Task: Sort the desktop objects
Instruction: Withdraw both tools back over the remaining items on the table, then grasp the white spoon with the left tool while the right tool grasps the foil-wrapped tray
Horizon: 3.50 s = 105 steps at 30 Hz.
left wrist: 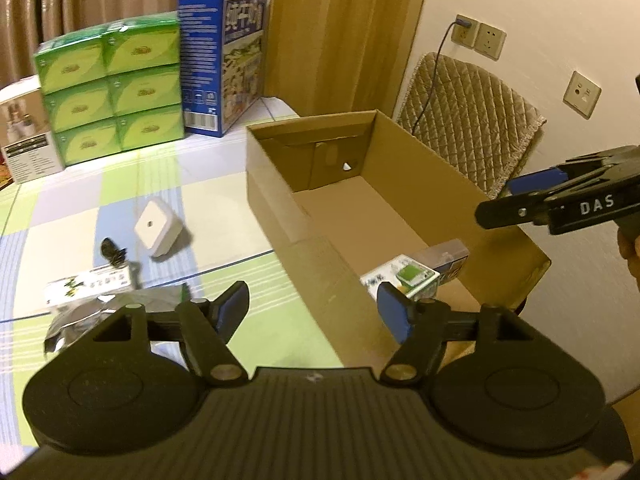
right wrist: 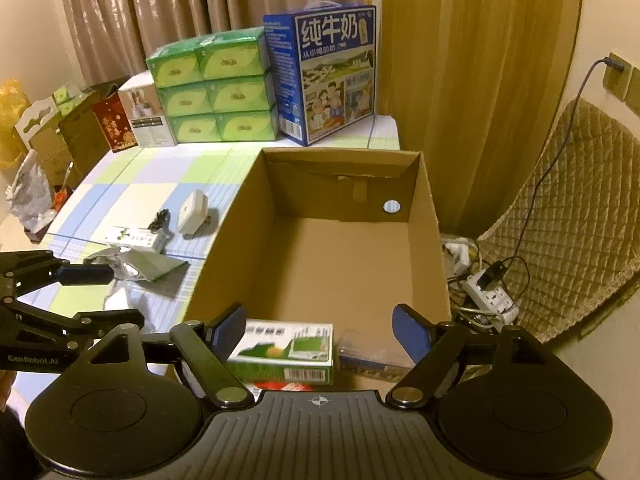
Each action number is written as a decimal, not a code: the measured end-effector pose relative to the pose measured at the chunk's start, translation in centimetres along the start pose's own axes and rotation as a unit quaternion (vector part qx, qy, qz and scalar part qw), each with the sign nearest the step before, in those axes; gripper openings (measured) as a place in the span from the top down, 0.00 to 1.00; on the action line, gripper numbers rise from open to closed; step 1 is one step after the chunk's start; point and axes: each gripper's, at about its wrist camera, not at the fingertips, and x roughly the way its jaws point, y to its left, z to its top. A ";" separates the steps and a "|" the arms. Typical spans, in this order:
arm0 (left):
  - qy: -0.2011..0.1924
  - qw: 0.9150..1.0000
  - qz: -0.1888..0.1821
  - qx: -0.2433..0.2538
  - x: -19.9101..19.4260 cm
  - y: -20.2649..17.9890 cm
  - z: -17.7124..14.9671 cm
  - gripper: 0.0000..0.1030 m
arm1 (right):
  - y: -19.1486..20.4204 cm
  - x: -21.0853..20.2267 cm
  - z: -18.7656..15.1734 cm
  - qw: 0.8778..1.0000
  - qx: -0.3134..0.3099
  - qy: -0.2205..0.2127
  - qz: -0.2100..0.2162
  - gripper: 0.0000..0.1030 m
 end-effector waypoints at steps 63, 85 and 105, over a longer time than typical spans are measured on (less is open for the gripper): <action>0.019 0.976 0.181 -0.121 -7.3 19.7 -12.6 0.02 | 23.1 11.5 -8.0 0.983 -0.134 -0.028 0.122 0.03; 0.050 0.983 0.128 -0.126 -1.3 20.1 -14.1 0.02 | 23.1 20.8 -7.4 0.981 -0.150 0.007 0.126 0.36; 0.031 0.991 0.077 -0.101 0.5 14.4 -13.7 0.28 | 19.1 17.1 -10.2 0.994 -0.093 0.015 0.055 0.44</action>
